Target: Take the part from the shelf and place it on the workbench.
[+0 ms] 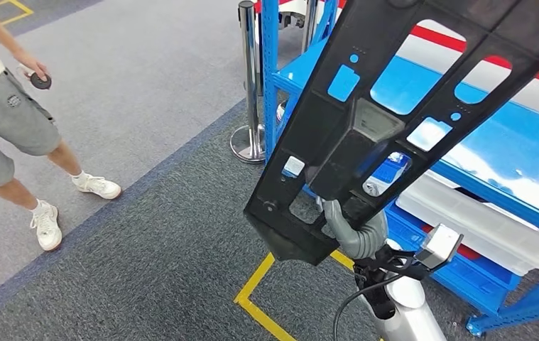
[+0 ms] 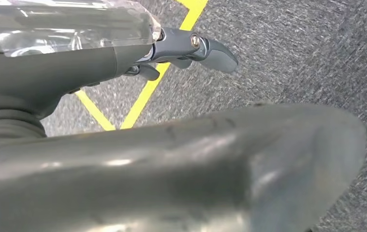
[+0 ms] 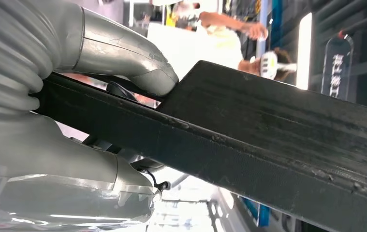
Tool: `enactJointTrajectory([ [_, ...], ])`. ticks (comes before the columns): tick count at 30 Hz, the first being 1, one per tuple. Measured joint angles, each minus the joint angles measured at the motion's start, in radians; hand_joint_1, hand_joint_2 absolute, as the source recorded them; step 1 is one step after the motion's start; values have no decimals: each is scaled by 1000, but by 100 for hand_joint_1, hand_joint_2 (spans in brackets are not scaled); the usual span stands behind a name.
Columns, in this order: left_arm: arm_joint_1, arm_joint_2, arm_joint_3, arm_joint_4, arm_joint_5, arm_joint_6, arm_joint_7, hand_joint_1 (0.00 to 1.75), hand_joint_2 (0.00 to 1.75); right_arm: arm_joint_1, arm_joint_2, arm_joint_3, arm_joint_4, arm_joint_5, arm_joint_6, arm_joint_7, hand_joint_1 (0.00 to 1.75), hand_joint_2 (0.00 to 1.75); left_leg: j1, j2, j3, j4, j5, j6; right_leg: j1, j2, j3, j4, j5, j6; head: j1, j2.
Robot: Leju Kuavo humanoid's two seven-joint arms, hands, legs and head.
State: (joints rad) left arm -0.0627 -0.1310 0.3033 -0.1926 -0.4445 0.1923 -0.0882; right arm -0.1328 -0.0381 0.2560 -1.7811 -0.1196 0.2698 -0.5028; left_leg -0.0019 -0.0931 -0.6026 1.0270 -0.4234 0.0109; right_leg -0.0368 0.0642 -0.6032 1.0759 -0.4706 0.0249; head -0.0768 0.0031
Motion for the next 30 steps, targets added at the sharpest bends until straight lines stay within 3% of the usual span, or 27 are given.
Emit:
enactJointTrajectory([
  [1,-1,0,0,0,-1,0,1,0,0,2,-1,0,0,0,1,0,175,175,1,-10,-8,6,-2,-7,0,13,4,-16,0,-3,0,0],
  [3,-1,1,0,0,-4,0,3,0,0,3,-1,0,0,-1,2,-1,175,175,4,-27,-19,8,1,-19,3,-1,2,-17,-1,-16,0,0],
  [4,0,1,0,0,-5,0,3,0,0,1,-1,0,0,-2,2,-1,175,175,4,-19,-21,11,-1,-25,3,-11,4,-19,1,-23,0,0],
  [6,-2,2,0,0,-5,0,4,0,0,-1,-1,-1,0,-2,2,-2,175,175,3,27,-44,63,-32,-36,1,-37,9,-25,3,-35,0,0],
  [8,-7,2,0,0,-6,0,4,0,0,-1,-1,-1,0,-2,2,-2,175,175,7,72,-103,187,-95,-46,5,-65,11,-27,1,-42,-1,0],
  [10,-9,2,0,0,-6,0,4,0,0,0,-1,-1,0,-2,2,-2,175,175,12,83,-151,286,-130,-51,8,-93,11,-26,-1,-44,-1,0],
  [11,-8,2,0,0,-6,0,5,0,0,0,-1,-1,0,-2,2,-2,175,175,13,85,-148,285,-120,-51,9,-106,11,-26,-3,-44,-1,0],
  [12,-7,2,0,0,-6,0,5,0,0,0,-1,-1,0,-2,2,-2,175,175,13,89,-126,244,-95,-48,10,-117,13,-26,-4,-43,-1,0],
  [14,-7,3,0,0,-6,0,5,0,0,-1,-1,-1,0,-2,2,-2,175,175,6,121,-49,103,-37,-33,14,-139,20,-27,-8,-39,-1,0],
  [16,-10,3,0,0,-6,0,4,0,0,-2,-1,-1,0,-2,2,-2,175,175,-4,150,-3,14,-14,-16,16,-157,26,-29,-11,-30,-1,0],
  [19,-8,4,0,0,-7,0,4,0,0,-2,0,-2,0,-3,2,-2,175,175,-11,135,-3,-2,-13,-1,15,-181,36,-40,-10,-15,-1,0],
  [21,-7,4,0,0,-8,0,4,0,0,-3,0,-2,0,-3,2,-2,175,175,-12,127,-2,-7,-11,4,14,-189,42,-46,-9,-10,-1,0],
  [25,-7,4,0,0,-8,0,4,0,0,-3,0,-2,0,-3,2,-2,175,175,-12,125,1,-11,-9,5,15,-190,44,-47,-10,-9,-1,0],
  [27,-8,4,0,0,-9,0,4,0,0,-5,-1,-3,-1,-5,6,-6,175,175,-5,112,16,-30,3,12,15,-144,28,-5,-38,-6,0,0],
  [28,-10,3,0,0,-10,0,4,0,0,-4,-1,-3,-1,-4,9,-8,175,175,-3,94,22,-37,8,17,15,-113,-8,67,-68,-4,0,0],
  [29,-11,3,0,0,-12,0,3,0,0,-1,-1,-4,-4,4,7,-9,175,175,1,67,27,-40,11,19,13,-80,-32,106,-72,-2,1,0],
  [30,-12,3,0,0,-13,-1,1,0,0,3,-1,-4,-11,16,1,-10,175,175,1,41,26,-32,7,18,11,-64,-41,107,-54,0,1,0],
])
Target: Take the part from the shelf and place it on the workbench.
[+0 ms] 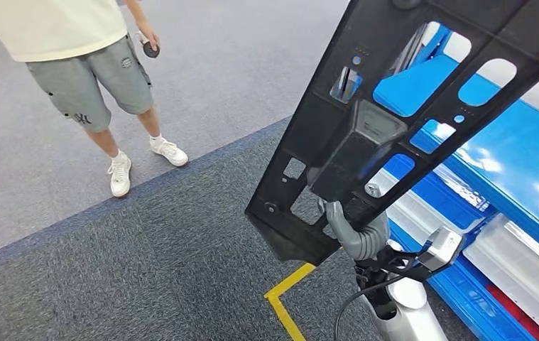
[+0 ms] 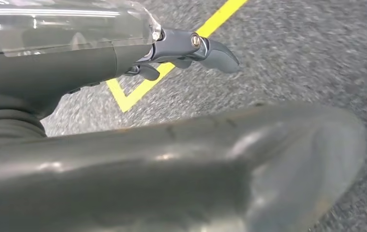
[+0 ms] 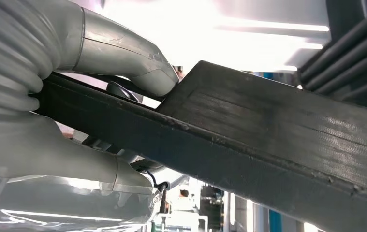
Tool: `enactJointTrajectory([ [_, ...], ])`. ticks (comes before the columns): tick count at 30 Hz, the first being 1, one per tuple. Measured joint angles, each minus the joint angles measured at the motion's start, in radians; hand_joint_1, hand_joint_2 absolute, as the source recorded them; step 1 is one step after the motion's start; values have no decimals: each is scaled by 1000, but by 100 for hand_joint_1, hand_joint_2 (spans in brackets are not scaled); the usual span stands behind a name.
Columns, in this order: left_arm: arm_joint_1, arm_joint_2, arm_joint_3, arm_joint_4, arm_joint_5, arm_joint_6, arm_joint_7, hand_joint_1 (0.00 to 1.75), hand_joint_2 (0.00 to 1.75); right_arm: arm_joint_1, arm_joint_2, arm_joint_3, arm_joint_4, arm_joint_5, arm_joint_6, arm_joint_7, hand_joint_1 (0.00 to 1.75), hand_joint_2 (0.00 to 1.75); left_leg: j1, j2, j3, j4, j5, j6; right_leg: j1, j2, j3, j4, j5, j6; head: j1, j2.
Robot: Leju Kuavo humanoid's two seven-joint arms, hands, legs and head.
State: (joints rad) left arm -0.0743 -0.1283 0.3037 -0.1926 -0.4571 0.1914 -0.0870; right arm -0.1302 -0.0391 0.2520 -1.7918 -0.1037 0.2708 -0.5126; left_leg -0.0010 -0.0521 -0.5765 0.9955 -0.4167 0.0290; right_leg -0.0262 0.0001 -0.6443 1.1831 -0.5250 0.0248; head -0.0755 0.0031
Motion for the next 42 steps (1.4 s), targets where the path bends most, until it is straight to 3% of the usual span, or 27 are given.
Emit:
enactJointTrajectory([
  [1,1,0,0,0,-1,0,-1,0,0,4,0,0,-8,16,-8,0,175,175,1,-26,-3,11,-6,-3,-4,23,1,-19,21,2,0,0],
  [2,2,0,0,0,-2,-1,-2,0,0,8,0,0,-19,32,-17,0,175,175,1,-44,-7,24,-13,-10,-7,42,28,-87,56,3,0,0],
  [4,4,0,2,0,-1,-1,-3,0,0,19,1,0,-36,53,-23,-1,175,175,1,-64,-20,37,-20,-21,-7,63,46,-130,60,-1,0,0],
  [6,10,1,6,0,2,-1,-5,0,0,27,1,1,-50,68,-22,-3,175,175,5,-76,-27,37,-20,-33,-3,47,47,-133,59,-13,0,0],
  [7,15,3,9,0,5,0,-7,0,0,30,2,1,-55,74,-20,-6,175,175,5,-65,-29,42,-24,-38,-2,37,50,-137,60,-20,0,0],
  [9,18,5,12,0,9,0,-12,0,0,42,0,0,-68,81,-8,-20,175,175,5,-16,-52,97,-55,-47,-4,14,57,-143,60,-33,-1,0],
  [11,17,5,16,0,9,0,-15,0,0,73,-5,-3,-86,93,9,-43,175,175,8,28,-112,216,-112,-55,0,-14,62,-145,55,-39,-1,0],
  [13,19,5,20,0,9,-1,-14,0,0,115,-13,-9,-108,129,20,-74,175,175,13,40,-158,303,-137,-59,3,-44,66,-144,49,-40,-1,0],
  [14,22,5,23,0,7,-2,-12,0,0,135,-18,-12,-118,155,21,-92,175,175,14,44,-157,298,-124,-59,4,-57,69,-144,46,-39,-1,0],
  [15,24,5,25,0,5,-2,-9,0,0,153,-23,-17,-131,181,20,-112,175,175,14,50,-135,255,-95,-56,4,-69,73,-144,43,-38,-1,0],
  [17,25,5,27,0,0,-3,-5,0,0,182,-32,-28,-155,219,21,-145,175,175,7,87,-67,123,-37,-45,6,-90,82,-144,36,-32,-1,0],
  [19,21,5,28,0,-2,-5,-5,0,0,204,-39,-40,-179,237,30,-162,175,175,-4,117,-30,47,-19,-30,9,-106,88,-145,31,-21,-1,0],
  [22,20,6,33,0,-2,-7,-8,0,0,226,-44,-50,-201,248,46,-167,175,175,-8,93,-28,29,-19,-12,9,-125,100,-152,26,-4,-1,0],
  [24,18,6,35,0,-1,-7,-11,0,0,233,-45,-54,-210,251,51,-167,175,175,-3,71,-14,11,-10,1,6,-86,93,-119,0,2,0,0],
  [26,11,6,36,0,-1,-8,-15,0,0,240,-47,-61,-213,251,53,-167,175,175,-2,48,-8,3,-5,9,4,-27,43,-10,-58,1,0,0],
  [28,6,6,36,0,-1,-8,-19,0,0,247,-49,-66,-213,251,61,-167,175,175,-5,21,-9,5,-5,12,4,-6,-16,96,-93,1,0,0],
  [29,6,6,37,0,-1,-9,-20,0,0,249,-50,-70,-213,251,66,-167,175,175,-5,6,-9,8,-6,11,4,-3,-26,105,-82,1,0,0],
  [31,6,6,39,0,-1,-8,-21,0,0,251,-50,-77,-213,251,77,-167,175,175,-5,-23,-8,17,-10,7,2,9,4,20,-13,0,0,0],
  [32,6,6,40,0,-1,-8,-21,0,0,251,-50,-81,-213,251,82,-167,175,175,-4,-36,-10,23,-13,3,-1,32,30,-42,17,0,0,0],
  [33,6,6,41,0,-1,-7,-20,0,0,252,-50,-84,-213,251,85,-167,175,175,-4,-49,-14,31,-17,-1,-4,56,51,-93,36,0,0,0],
  [35,7,6,45,0,-1,-4,-20,0,0,253,-49,-89,-214,249,90,-166,175,175,-3,-71,-24,39,-20,-12,-3,85,67,-134,39,-3,0,0],
  [37,12,6,49,0,-1,-2,-18,0,0,253,-47,-91,-214,248,91,-164,175,175,0,-86,-30,39,-18,-24,-1,65,69,-140,40,-13,0,0],
  [38,16,7,52,0,-2,-1,-16,0,0,254,-45,-92,-214,248,91,-163,175,175,0,-73,-33,45,-22,-29,-1,53,74,-144,41,-21,-1,0],
  [40,19,7,55,0,-5,1,-12,0,0,259,-43,-94,-216,248,91,-162,175,175,0,-18,-61,108,-56,-37,-2,24,82,-151,41,-34,-2,0],
  [41,19,7,56,0,-8,1,-10,0,0,264,-41,-95,-218,248,91,-161,175,175,0,12,-91,168,-86,-41,1,8,84,-152,38,-38,-2,0],
  [42,18,7,57,0,-10,1,-8,0,0,269,-41,-96,-219,248,91,-161,175,175,3,27,-126,236,-114,-44,4,-8,85,-152,36,-41,-2,0],
])
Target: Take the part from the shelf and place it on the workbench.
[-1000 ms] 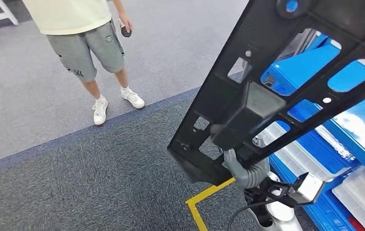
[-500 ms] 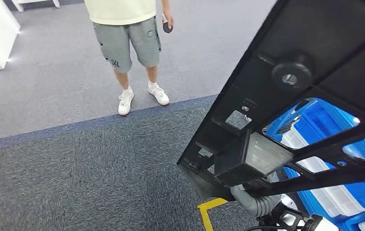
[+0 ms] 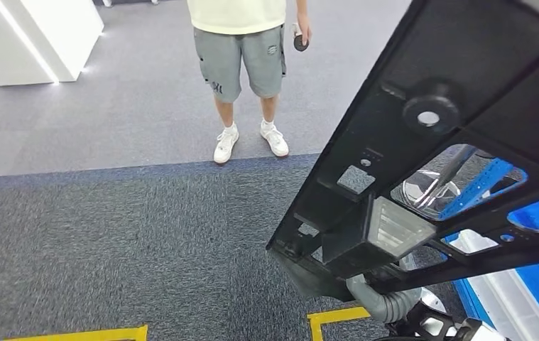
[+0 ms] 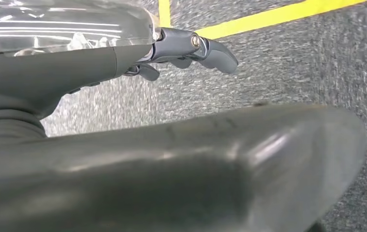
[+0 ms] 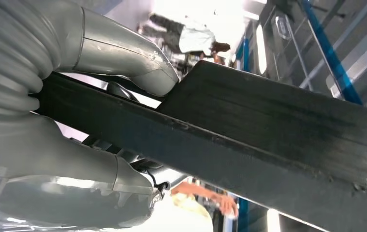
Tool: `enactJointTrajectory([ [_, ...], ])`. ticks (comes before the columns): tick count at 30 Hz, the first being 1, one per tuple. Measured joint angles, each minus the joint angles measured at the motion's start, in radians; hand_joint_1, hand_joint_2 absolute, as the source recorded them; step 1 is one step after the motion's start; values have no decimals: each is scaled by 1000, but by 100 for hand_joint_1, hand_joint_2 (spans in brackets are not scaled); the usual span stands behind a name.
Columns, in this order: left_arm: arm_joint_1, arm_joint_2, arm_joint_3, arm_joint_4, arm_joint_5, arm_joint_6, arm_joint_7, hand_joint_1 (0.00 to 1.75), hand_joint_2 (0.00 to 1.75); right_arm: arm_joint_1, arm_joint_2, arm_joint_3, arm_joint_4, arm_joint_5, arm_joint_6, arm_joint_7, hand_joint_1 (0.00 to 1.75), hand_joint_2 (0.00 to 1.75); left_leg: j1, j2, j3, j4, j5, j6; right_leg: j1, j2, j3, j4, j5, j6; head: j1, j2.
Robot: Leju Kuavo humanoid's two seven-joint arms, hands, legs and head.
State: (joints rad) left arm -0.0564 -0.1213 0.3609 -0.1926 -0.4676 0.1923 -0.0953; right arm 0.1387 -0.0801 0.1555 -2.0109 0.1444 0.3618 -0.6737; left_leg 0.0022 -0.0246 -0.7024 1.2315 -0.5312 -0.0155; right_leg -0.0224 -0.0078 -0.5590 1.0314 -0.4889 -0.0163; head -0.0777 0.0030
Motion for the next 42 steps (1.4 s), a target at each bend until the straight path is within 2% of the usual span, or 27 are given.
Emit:
enactJointTrajectory([
  [2,2,0,1,0,-3,0,4,0,0,8,1,-2,-1,0,0,1,175,175,5,12,-44,82,-20,-4,4,-31,3,0,-5,-2,0,0],
  [3,4,0,1,0,-3,0,5,0,0,11,2,-2,-2,0,0,1,175,175,6,15,-39,69,-3,-4,6,-44,5,0,-7,-1,0,0],
  [4,5,0,2,0,-3,0,5,0,0,12,3,-2,-2,0,0,1,175,175,7,22,-15,21,28,-1,6,-55,9,0,-10,0,0,0],
  [6,4,1,2,0,-3,-1,4,0,0,12,6,-2,-4,0,2,2,175,175,-2,70,55,-117,82,11,9,-77,18,0,-17,5,0,0],
  [8,0,1,3,0,-3,-1,1,0,0,10,9,-3,-5,0,6,6,175,175,-15,103,90,-190,96,27,12,-96,24,-1,-23,15,0,0],
  [10,-1,2,3,0,-4,-2,0,0,0,5,11,-3,-6,0,10,10,175,175,-20,86,91,-199,94,38,12,-116,30,-6,-27,26,0,0],
  [11,1,2,3,0,-4,-2,0,0,0,1,13,-3,-6,0,12,13,175,175,-18,74,96,-207,97,42,10,-113,35,-5,-30,31,0,0],
  [13,1,2,4,0,-6,-1,0,0,0,-5,15,-5,-6,0,12,17,175,175,-13,51,109,-223,104,53,7,-68,21,39,-60,38,0,0],
  [15,-4,1,4,0,-8,-2,0,0,0,-7,16,-7,-6,0,11,21,175,175,-9,27,113,-228,108,60,5,-12,-41,158,-116,39,0,0],
  [16,-6,0,4,0,-9,-2,0,0,0,-7,17,-7,-5,0,11,23,175,175,-9,13,113,-227,108,62,5,-1,-78,220,-137,40,0,0],
  [17,-6,0,4,0,-9,-2,0,0,0,-7,17,-7,-5,0,10,24,175,175,-9,-2,114,-226,107,62,5,3,-104,258,-140,42,0,0],
  [18,-6,-1,4,0,-9,-3,0,0,0,-8,17,-7,-4,1,11,25,175,175,-9,-17,115,-224,105,60,3,5,-114,260,-123,43,0,0],
  [19,-6,-1,4,0,-9,-3,1,0,0,-9,18,-7,-4,1,12,26,175,175,-7,-32,116,-220,103,58,0,7,-106,226,-89,45,0,0],
  [21,-4,-1,4,0,-10,-3,3,0,0,-15,19,-7,-4,3,15,30,175,175,-5,-60,116,-208,95,49,-8,39,-59,102,-15,49,0,0],
  [22,-4,-1,4,0,-11,-3,4,0,0,-17,20,-7,-3,4,17,33,175,175,-5,-72,112,-200,91,43,-11,60,-42,54,5,49,0,0],
  [24,-3,0,4,0,-13,-3,6,0,0,-21,23,-8,-3,4,19,35,175,175,-3,-91,101,-193,88,31,-10,84,-31,20,7,43,0,0],
  [26,2,0,4,0,-14,-3,9,0,0,-24,26,-8,-3,4,19,36,175,175,1,-101,96,-194,89,18,-8,64,-28,15,9,29,0,0],
  [28,4,0,4,0,-15,-3,11,0,0,-27,30,-8,-3,4,22,36,175,175,0,-63,80,-158,68,9,-8,41,-22,9,10,14,0,0],
  [30,1,0,4,0,-15,-3,11,0,0,-27,33,-8,-3,4,24,37,175,175,1,-8,29,-49,11,3,-3,12,-17,6,8,3,0,0],
  [32,0,0,4,0,-15,-3,11,0,0,-27,33,-8,-3,4,25,37,175,175,4,9,-31,67,-34,0,3,-18,-15,6,4,0,0,0],
  [33,1,0,4,0,-15,-3,12,0,0,-27,33,-8,-3,4,26,37,175,175,4,12,-41,86,-34,0,5,-31,-14,6,2,-1,0,0],
  [34,3,0,4,0,-16,-3,12,0,0,-28,34,-8,-2,4,27,37,175,175,4,15,-30,65,-14,1,7,-43,-12,6,0,-1,0,0],
  [35,5,1,4,0,-17,-3,12,0,0,-28,34,-8,-3,4,27,37,175,175,3,23,-1,8,19,5,8,-55,-9,6,-2,0,0,0],
  [37,4,1,5,0,-19,-3,11,0,0,-28,35,-8,-3,4,28,37,175,175,-6,64,70,-130,69,19,11,-77,-2,6,-8,6,0,0],
  [39,0,1,5,0,-21,-3,8,0,0,-28,38,-8,-3,4,28,37,175,175,-18,87,98,-190,78,34,13,-95,3,6,-13,16,0,0],
  [41,2,2,5,0,-21,-3,5,0,0,-27,39,-8,-3,2,27,35,175,175,-19,67,100,-197,79,47,12,-109,9,3,-16,27,0,0],
  [42,3,2,5,0,-22,-3,4,0,0,-28,39,-8,-3,2,27,34,175,175,-17,56,105,-204,82,51,11,-100,12,6,-20,33,0,0],
])
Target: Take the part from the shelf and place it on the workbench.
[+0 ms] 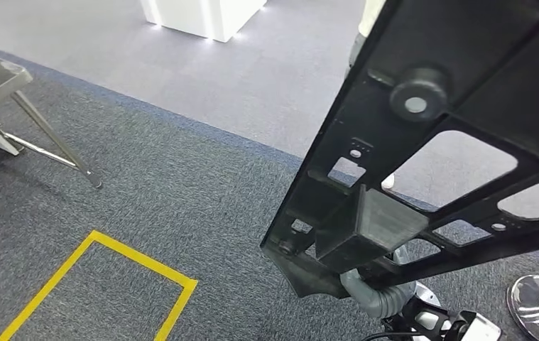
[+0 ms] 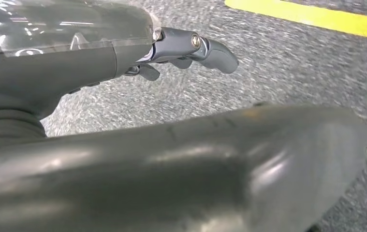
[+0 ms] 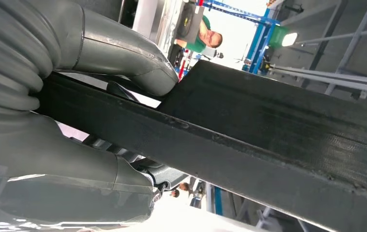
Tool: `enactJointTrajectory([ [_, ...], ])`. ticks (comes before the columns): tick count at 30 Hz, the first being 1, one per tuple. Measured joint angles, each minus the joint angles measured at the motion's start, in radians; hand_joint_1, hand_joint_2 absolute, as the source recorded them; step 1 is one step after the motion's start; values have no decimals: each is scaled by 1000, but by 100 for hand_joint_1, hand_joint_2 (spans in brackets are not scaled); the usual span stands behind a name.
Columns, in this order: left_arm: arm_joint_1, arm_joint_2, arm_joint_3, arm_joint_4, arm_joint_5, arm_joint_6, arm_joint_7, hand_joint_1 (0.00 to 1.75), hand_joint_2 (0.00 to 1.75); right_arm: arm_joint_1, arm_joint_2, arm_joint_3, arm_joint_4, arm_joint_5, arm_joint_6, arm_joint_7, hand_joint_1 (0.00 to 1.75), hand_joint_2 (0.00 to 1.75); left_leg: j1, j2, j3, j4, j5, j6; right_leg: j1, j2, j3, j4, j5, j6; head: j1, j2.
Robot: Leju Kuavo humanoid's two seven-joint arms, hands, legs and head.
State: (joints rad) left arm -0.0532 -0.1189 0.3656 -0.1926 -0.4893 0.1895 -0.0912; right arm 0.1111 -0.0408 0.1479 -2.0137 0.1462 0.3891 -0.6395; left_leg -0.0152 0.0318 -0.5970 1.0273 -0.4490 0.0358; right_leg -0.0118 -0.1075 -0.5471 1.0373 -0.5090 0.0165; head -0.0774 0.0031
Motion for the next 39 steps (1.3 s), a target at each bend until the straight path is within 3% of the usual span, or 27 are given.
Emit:
enactJointTrajectory([
  [2,-1,1,0,0,-2,0,0,0,0,2,0,-1,0,-2,0,-4,175,175,6,-20,13,-15,8,10,-2,49,-20,52,-33,7,0,0],
  [3,-3,0,0,0,-3,0,0,0,0,4,0,-1,0,-3,0,-5,175,175,7,-30,15,-17,10,12,-4,77,-47,105,-60,8,0,0],
  [5,-7,0,0,0,-6,0,0,0,0,9,0,-2,1,-4,-1,-6,175,175,7,-53,15,-16,10,16,-4,100,-115,226,-106,10,0,0],
  [6,-7,0,0,0,-7,0,1,0,0,11,0,-2,1,-4,-1,-6,175,175,7,-66,16,-15,8,16,-4,103,-137,256,-106,11,0,0],
  [7,-7,0,0,0,-8,0,1,0,0,12,0,-2,2,-4,-1,-6,175,175,7,-80,17,-13,7,15,-5,105,-142,251,-86,12,0,0],
  [8,-6,0,0,0,-9,0,2,0,0,12,0,-2,2,-4,-2,-7,175,175,7,-95,19,-10,5,13,-7,110,-128,209,-50,12,0,0],
  [10,-5,0,0,0,-10,0,3,0,0,12,0,-2,2,-5,-2,-8,175,175,7,-120,20,-3,-1,7,-13,151,-76,79,21,11,0,0],
  [12,-6,-1,0,0,-12,0,4,0,0,13,0,-3,2,-6,-3,-9,175,175,7,-142,14,3,-5,-3,-15,186,-49,9,43,7,0,0],
  [13,-5,-1,0,0,-13,0,4,0,0,13,1,-3,1,-6,-3,-10,175,175,8,-152,9,3,-5,-9,-13,186,-47,4,39,3,0,0],
  [15,-2,0,0,0,-15,0,5,0,0,12,3,-3,1,-6,-4,-11,175,175,12,-168,7,1,-5,-20,-13,163,-42,-1,40,-8,0,0],
  [17,-1,1,0,0,-17,0,5,0,0,12,6,-4,0,-7,-4,-12,175,175,10,-128,-10,41,-30,-29,-16,137,-32,-11,40,-20,0,0],
  [19,-3,1,0,0,-17,0,5,0,0,12,8,-4,0,-7,-5,-13,175,175,11,-67,-65,155,-88,-36,-12,107,-25,-15,37,-28,0,0],
  [21,-4,1,0,0,-18,0,5,0,0,13,8,-5,0,-8,-5,-13,175,175,17,-48,-122,260,-123,-41,-9,78,-22,-15,32,-31,0,0],
  [22,-3,1,0,0,-18,0,5,0,0,13,8,-6,0,-8,-4,-12,175,175,19,-44,-128,268,-115,-42,-8,65,-19,-15,29,-30,0,0],
  [24,-1,1,0,0,-19,0,5,0,0,13,8,-6,0,-8,-3,-12,175,175,19,-29,-85,179,-56,-40,-8,41,-11,-15,22,-26,0,0],
  [26,-3,1,0,0,-20,0,5,0,0,14,8,-6,0,-8,-4,-13,175,175,13,13,-23,56,-10,-32,-4,20,-2,-14,14,-18,0,0],
  [28,-6,1,0,0,-22,0,5,0,0,15,8,-8,0,-8,-6,-13,175,175,5,33,-1,8,-5,-20,0,3,4,-14,8,-7,0,0],
  [30,-4,1,0,0,-23,-1,5,0,0,15,8,-9,-1,-8,-6,-13,175,175,4,11,0,3,-3,-7,0,-12,11,-15,3,5,0,0],
  [32,-3,2,0,0,-23,-1,4,0,0,16,8,-10,-4,-8,-6,-14,175,175,7,-10,7,-7,0,4,-5,18,7,11,-17,15,0,0],
  [34,-7,2,1,0,-23,-1,4,0,0,19,8,-12,-5,-8,-6,-15,175,175,9,-32,12,-11,2,12,-8,75,-41,112,-69,20,0,0],
  [36,-11,2,1,0,-23,-3,4,0,0,26,8,-14,-6,-8,-6,-15,175,175,7,-58,13,-10,1,16,-8,99,-110,233,-111,20,0,0],
  [37,-11,2,1,0,-23,-3,4,0,0,28,8,-14,-5,-8,-6,-15,175,175,6,-72,14,-9,1,16,-7,102,-129,256,-107,19,1,0],
  [38,-10,2,1,0,-23,-4,4,0,0,29,8,-15,-5,-8,-6,-15,175,175,6,-86,16,-9,0,16,-7,105,-130,242,-83,17,1,0],
  [39,-9,2,1,0,-23,-4,4,0,0,29,8,-15,-5,-8,-6,-15,175,175,6,-100,19,-9,0,15,-6,111,-113,192,-44,13,1,0],
])
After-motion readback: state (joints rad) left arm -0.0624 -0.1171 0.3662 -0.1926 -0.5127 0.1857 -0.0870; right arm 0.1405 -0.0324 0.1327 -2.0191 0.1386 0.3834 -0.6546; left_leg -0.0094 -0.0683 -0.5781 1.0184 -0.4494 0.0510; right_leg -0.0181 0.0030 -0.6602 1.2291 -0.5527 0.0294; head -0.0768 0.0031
